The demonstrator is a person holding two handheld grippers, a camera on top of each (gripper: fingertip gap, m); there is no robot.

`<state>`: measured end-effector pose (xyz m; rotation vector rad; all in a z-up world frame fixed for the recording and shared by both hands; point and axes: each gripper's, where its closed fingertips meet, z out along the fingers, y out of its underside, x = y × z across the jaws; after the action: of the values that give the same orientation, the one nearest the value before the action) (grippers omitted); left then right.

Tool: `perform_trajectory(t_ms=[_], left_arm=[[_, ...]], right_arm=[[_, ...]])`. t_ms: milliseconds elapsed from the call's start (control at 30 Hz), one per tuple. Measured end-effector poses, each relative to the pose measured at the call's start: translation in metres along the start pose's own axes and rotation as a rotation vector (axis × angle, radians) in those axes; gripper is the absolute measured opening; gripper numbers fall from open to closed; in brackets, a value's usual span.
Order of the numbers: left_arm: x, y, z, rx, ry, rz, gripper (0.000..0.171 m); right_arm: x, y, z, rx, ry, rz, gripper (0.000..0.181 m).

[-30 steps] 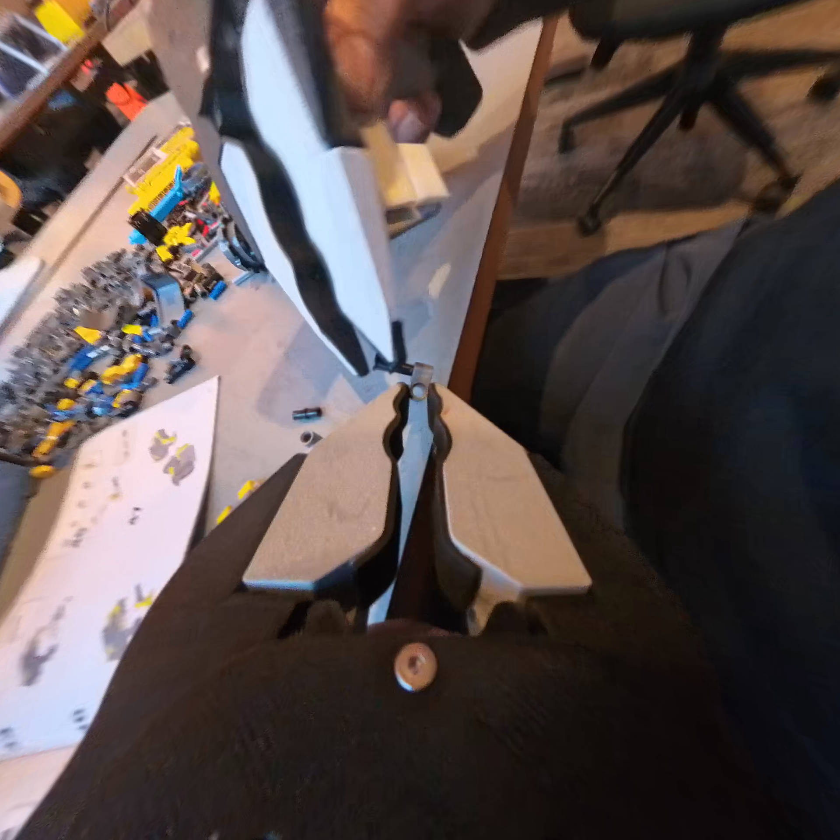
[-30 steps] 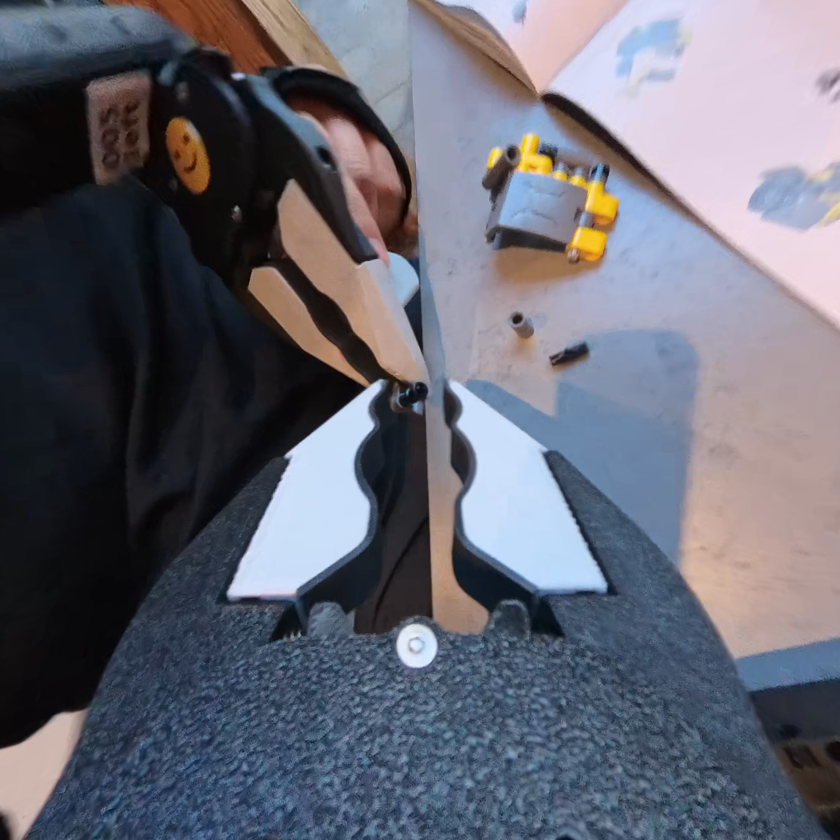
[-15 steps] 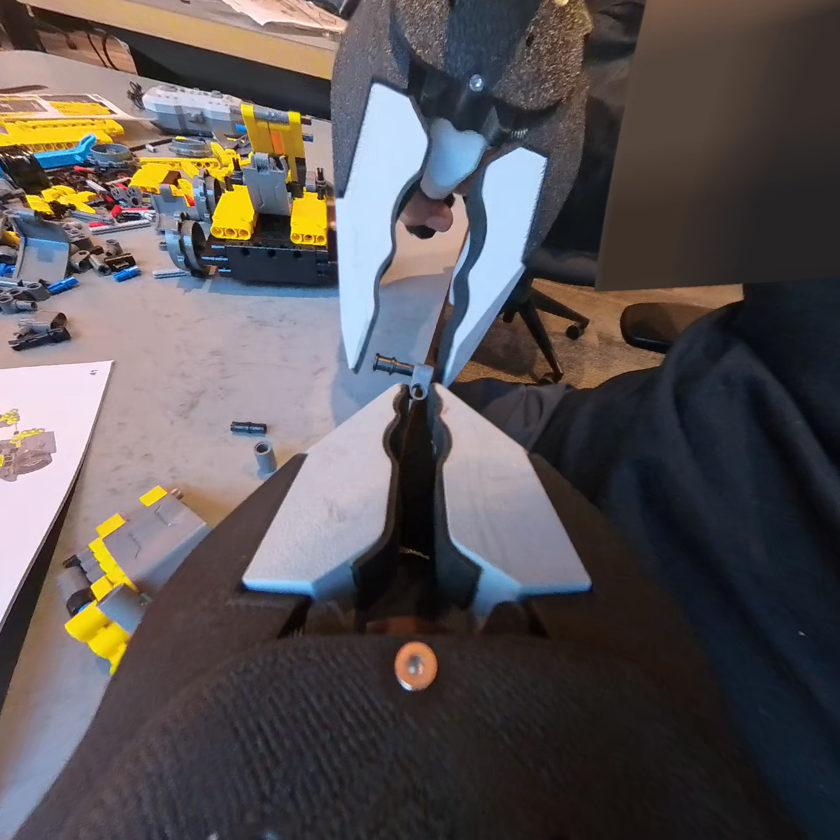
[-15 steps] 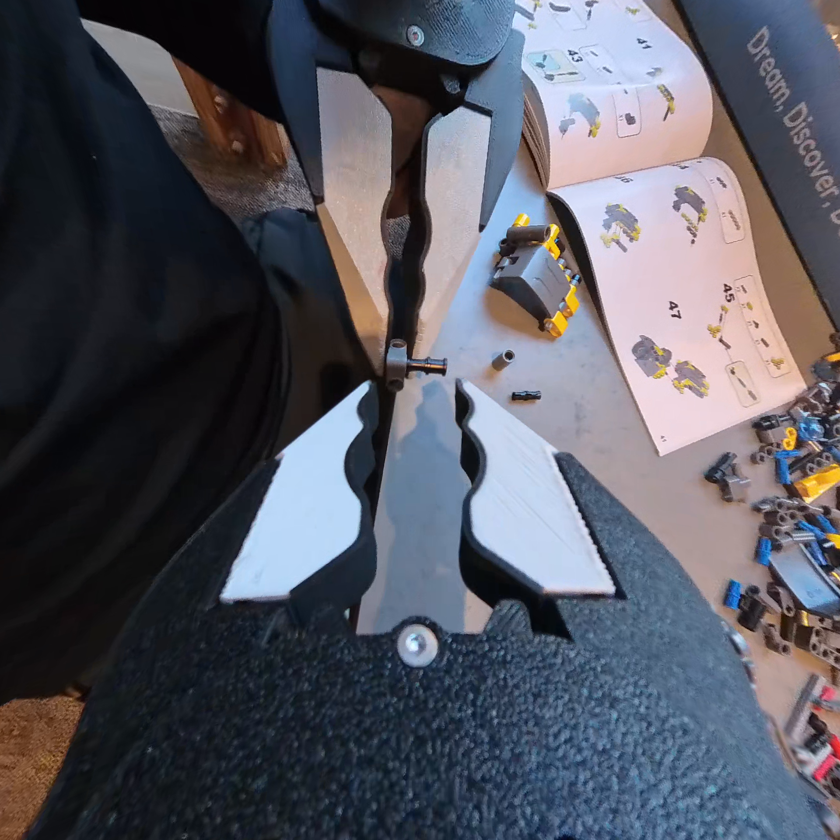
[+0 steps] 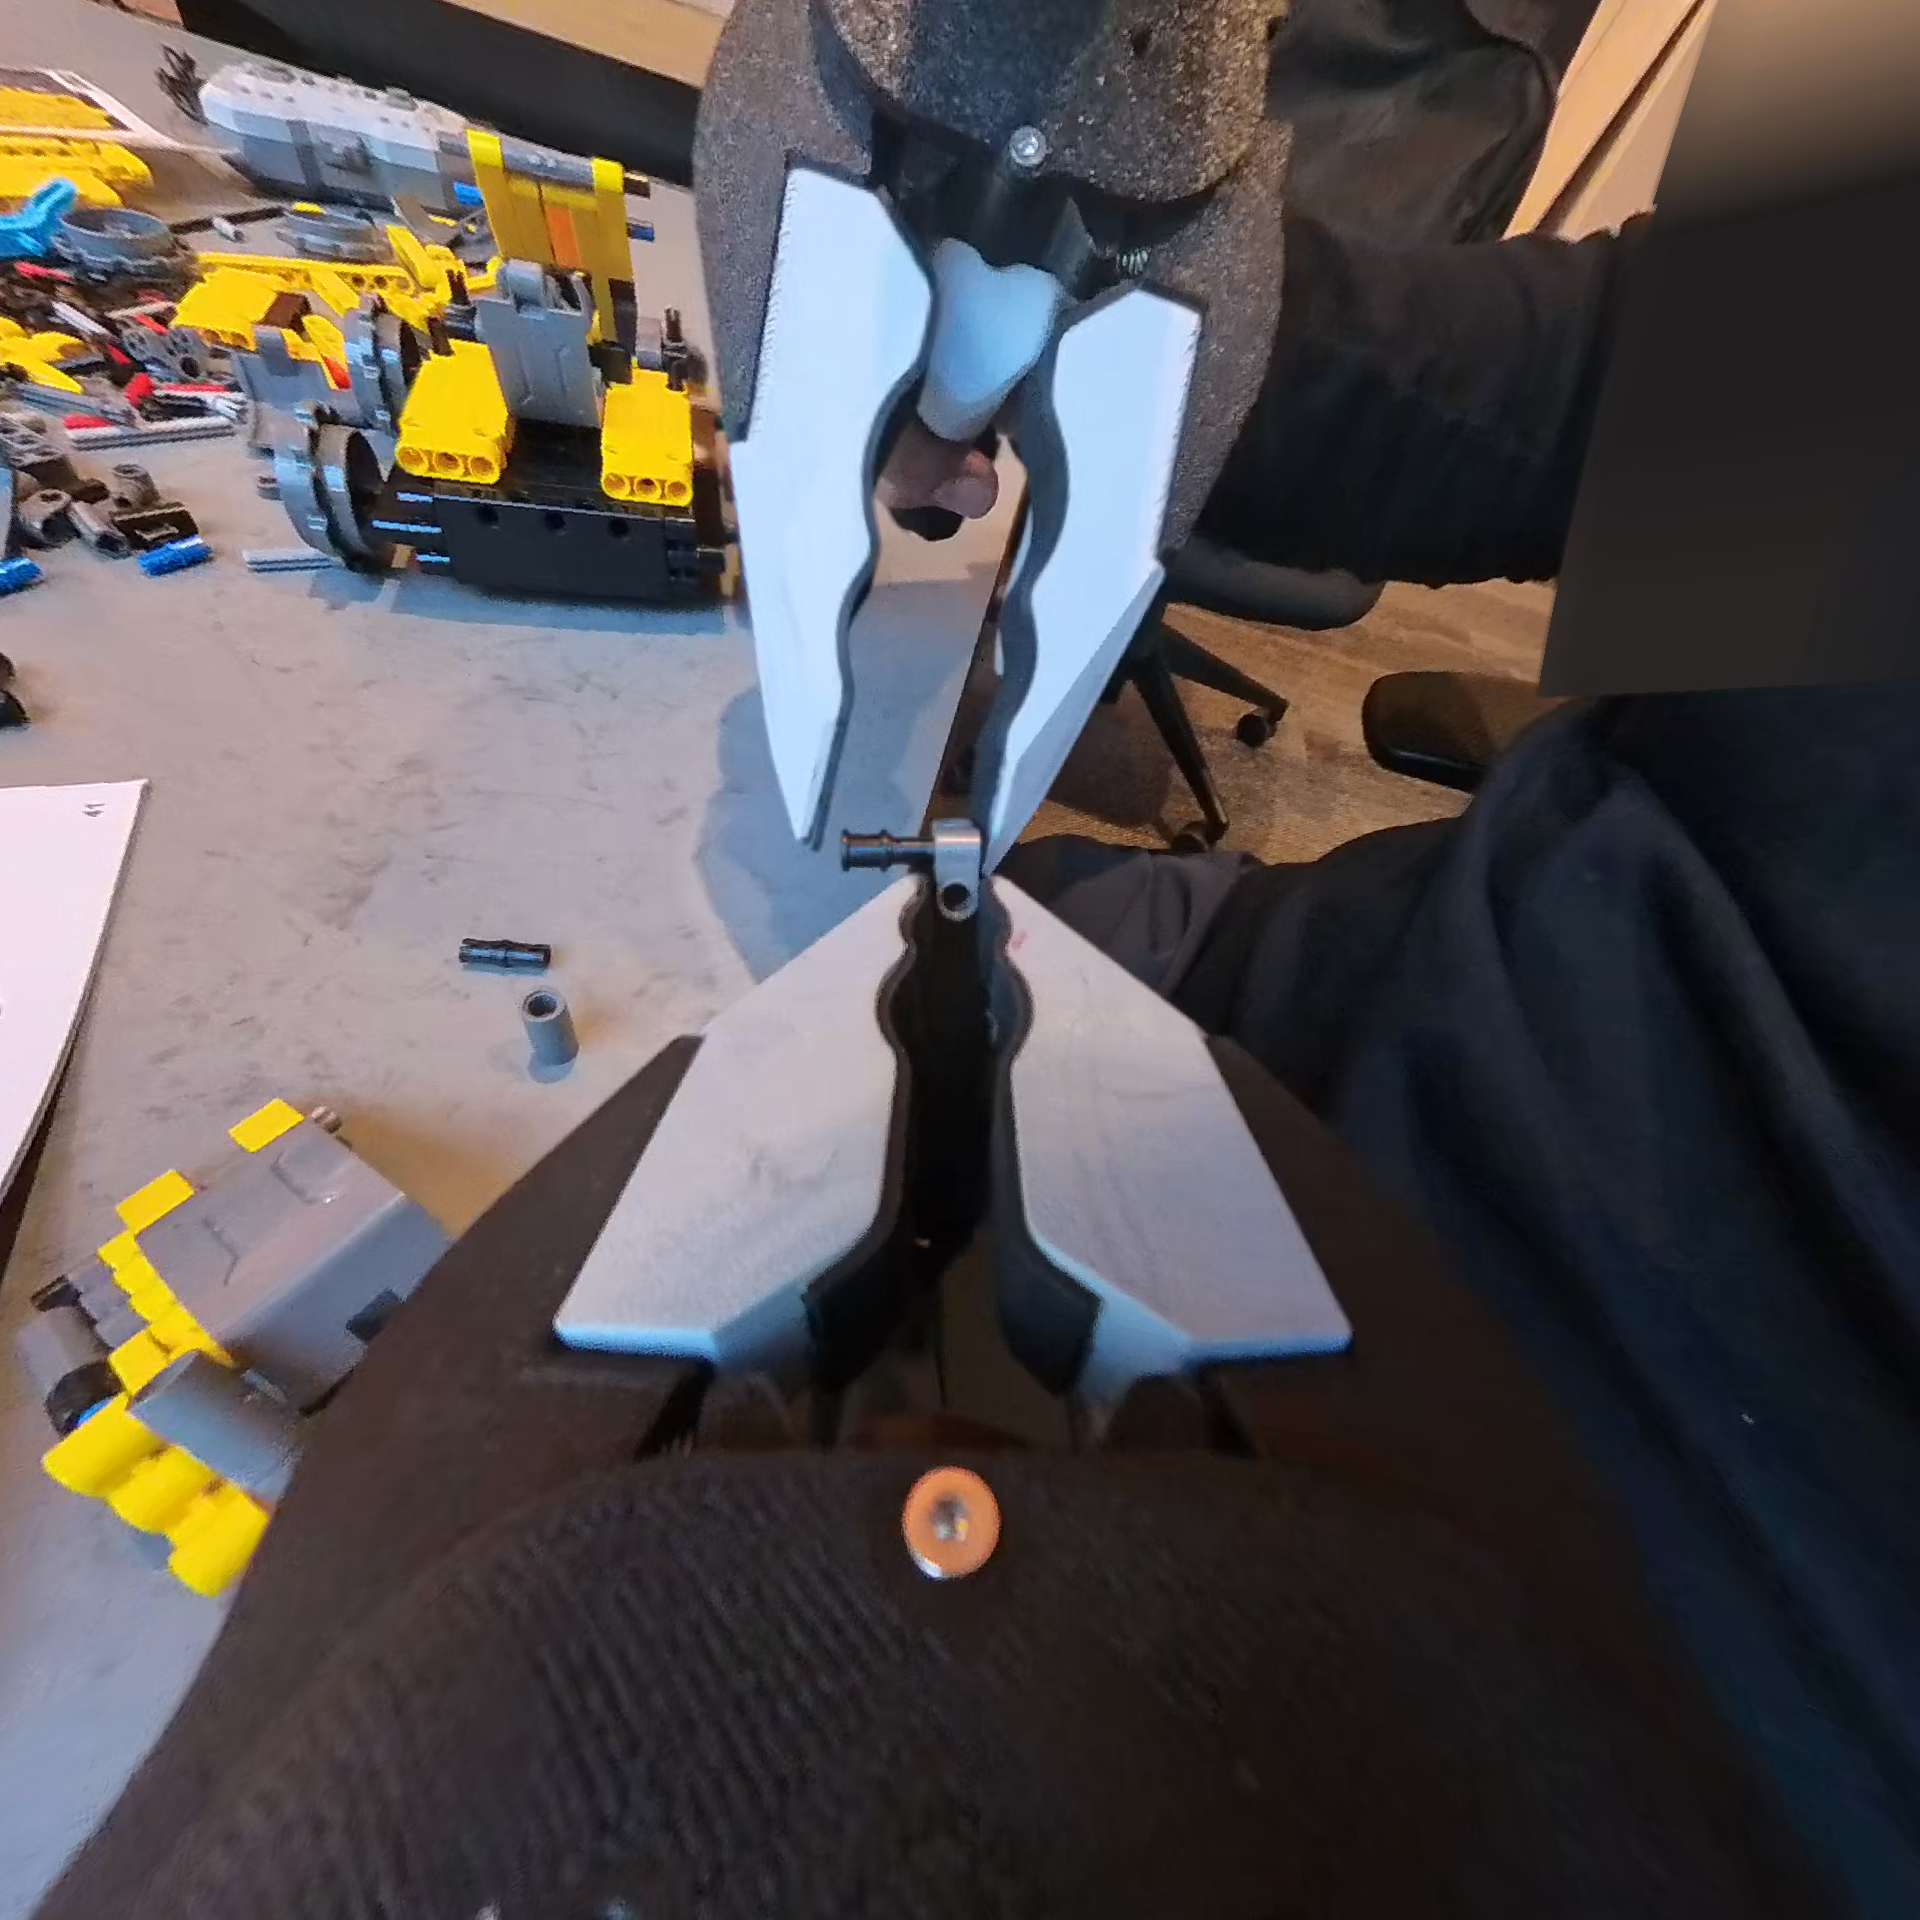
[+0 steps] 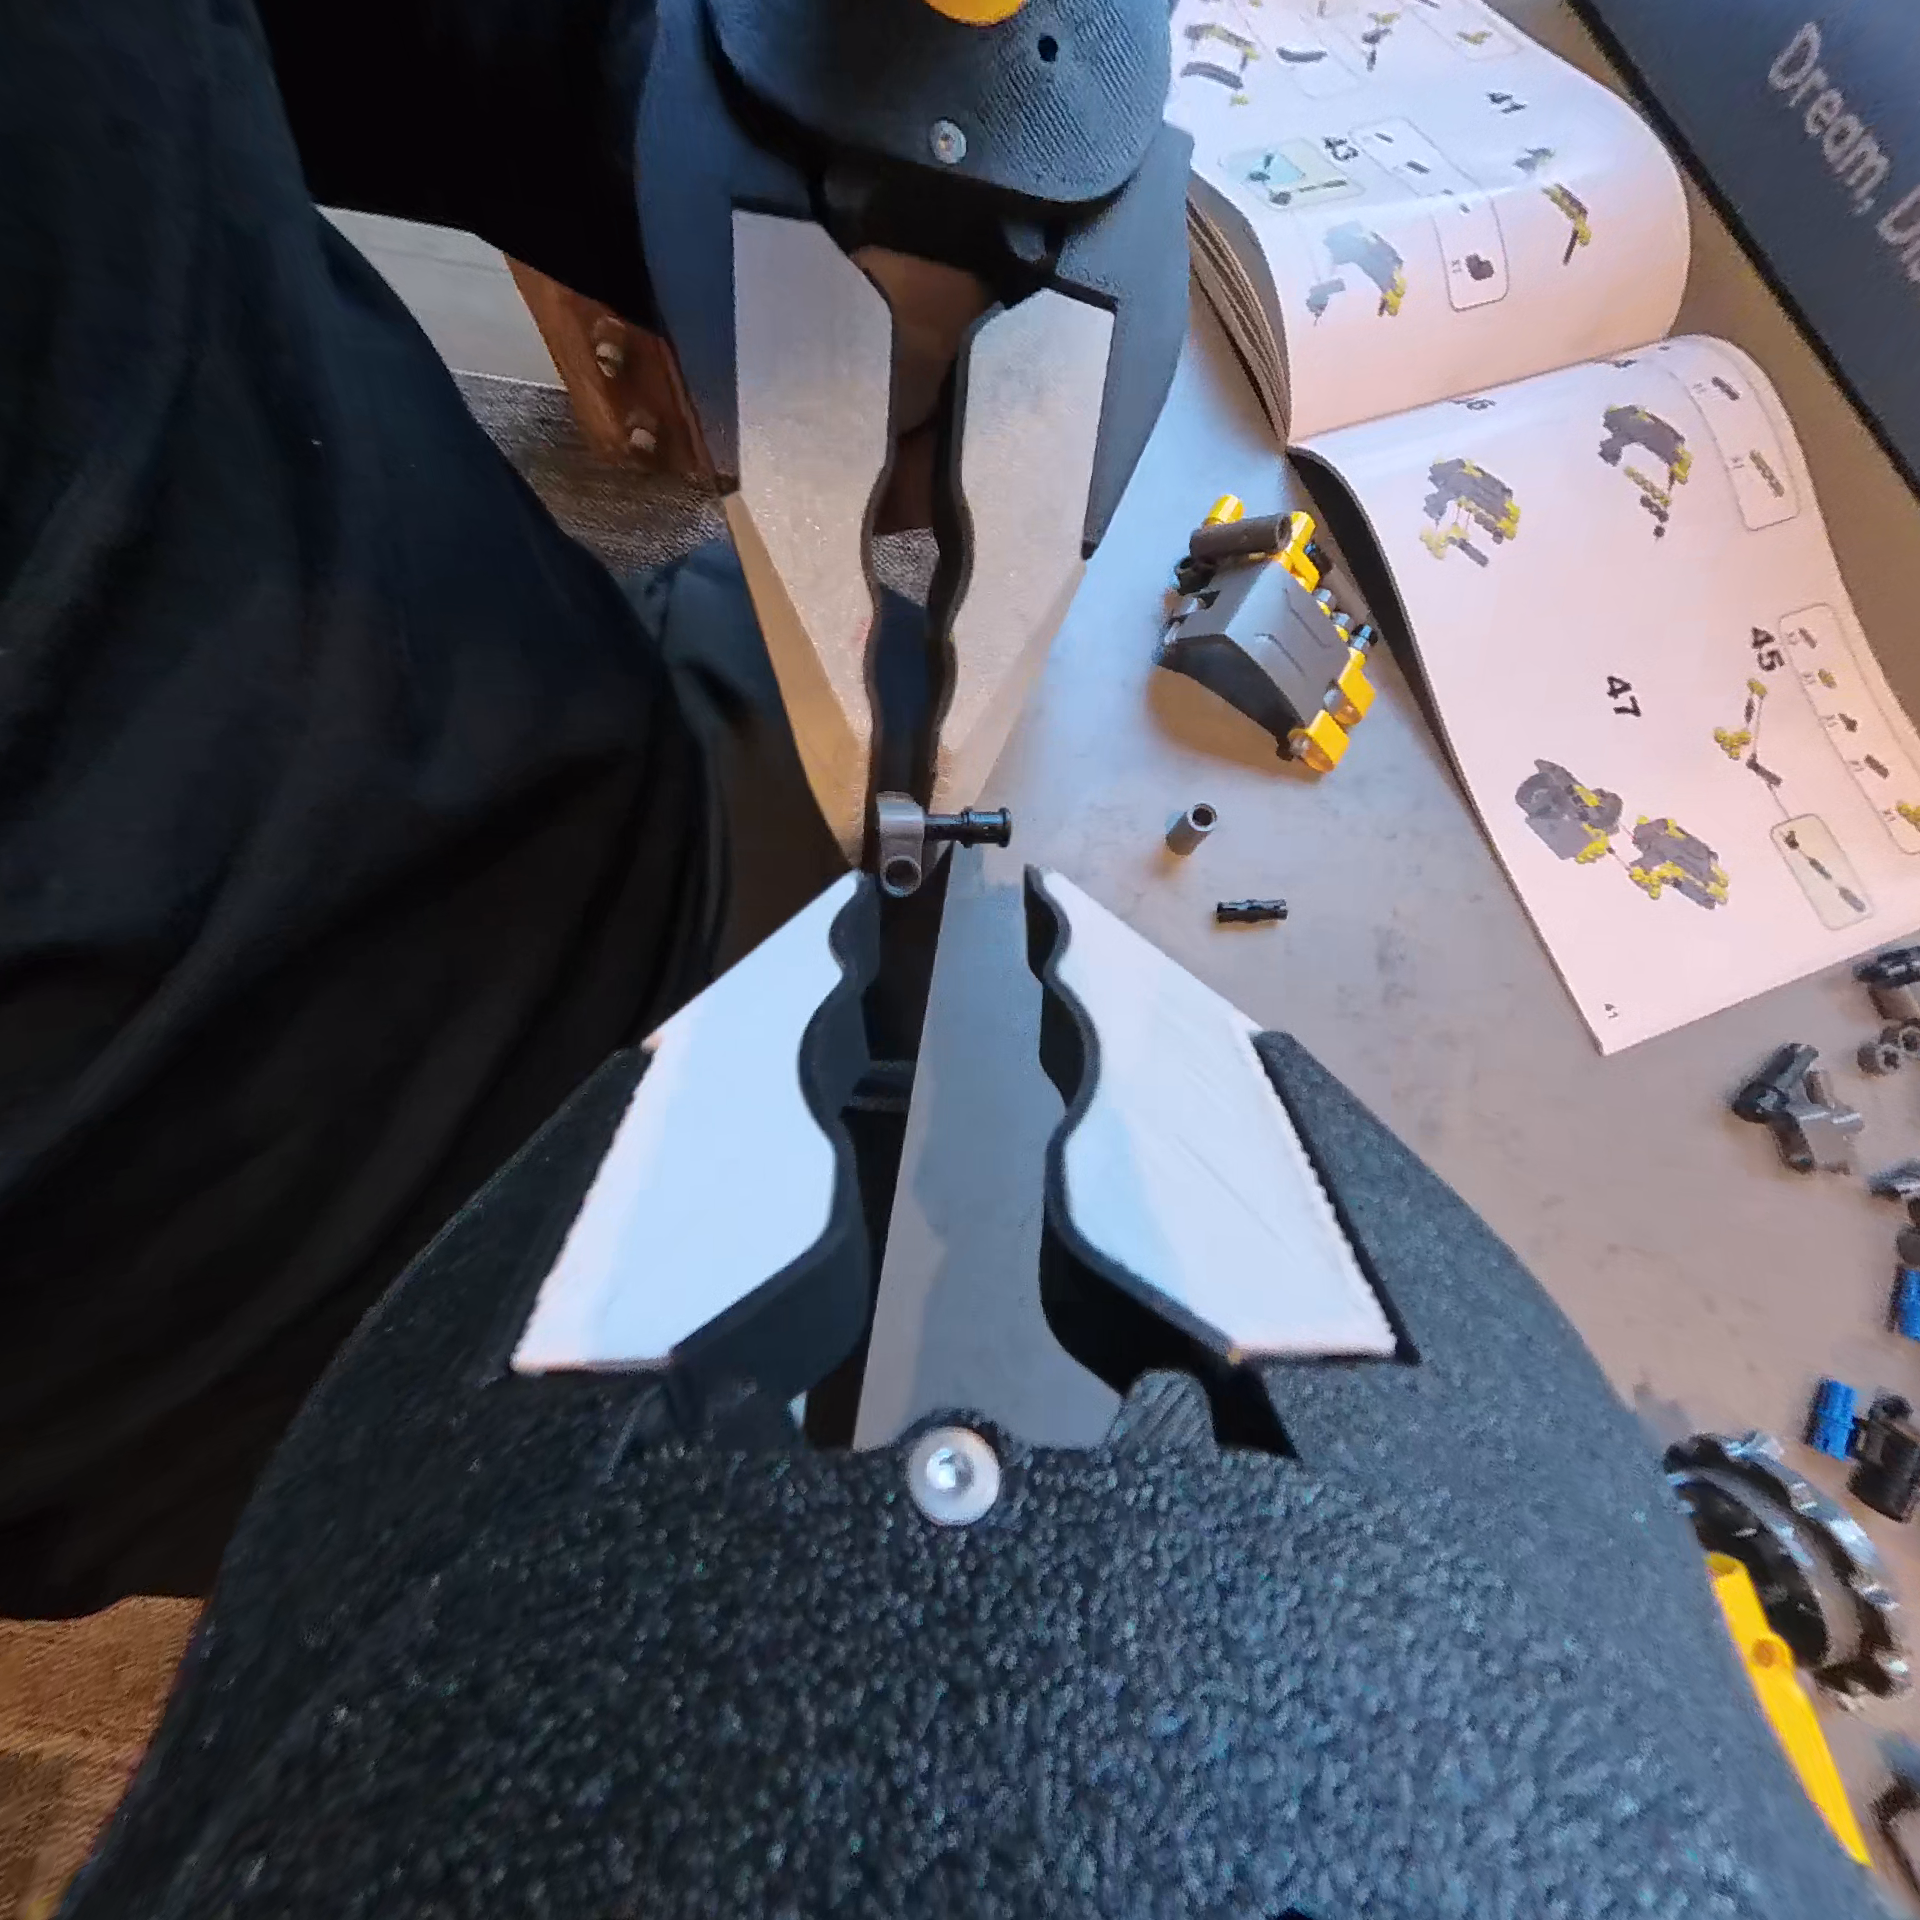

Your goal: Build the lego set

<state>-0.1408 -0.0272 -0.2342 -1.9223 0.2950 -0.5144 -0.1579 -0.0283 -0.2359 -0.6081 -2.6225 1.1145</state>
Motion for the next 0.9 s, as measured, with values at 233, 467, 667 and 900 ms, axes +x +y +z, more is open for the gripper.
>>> perform_trajectory(t_ms=[233,467,667,900], left_arm=[[0.007,0.008,0.003,-0.044,0.042,0.025,0.006],[0.013,0.010,0.004,-0.063,0.052,0.086,0.006],[0.013,0.016,0.006,-0.102,0.053,0.088,0.006],[0.007,0.014,0.003,-0.094,0.011,0.092,0.006]], right_arm=[[-0.009,0.000,-0.002,-0.010,-0.069,-0.042,0.033],[-0.017,0.000,0.002,-0.007,-0.114,-0.051,0.028],[-0.021,0.003,0.006,-0.018,-0.118,-0.064,0.024],[-0.015,0.004,0.008,-0.002,-0.083,-0.023,0.024]])
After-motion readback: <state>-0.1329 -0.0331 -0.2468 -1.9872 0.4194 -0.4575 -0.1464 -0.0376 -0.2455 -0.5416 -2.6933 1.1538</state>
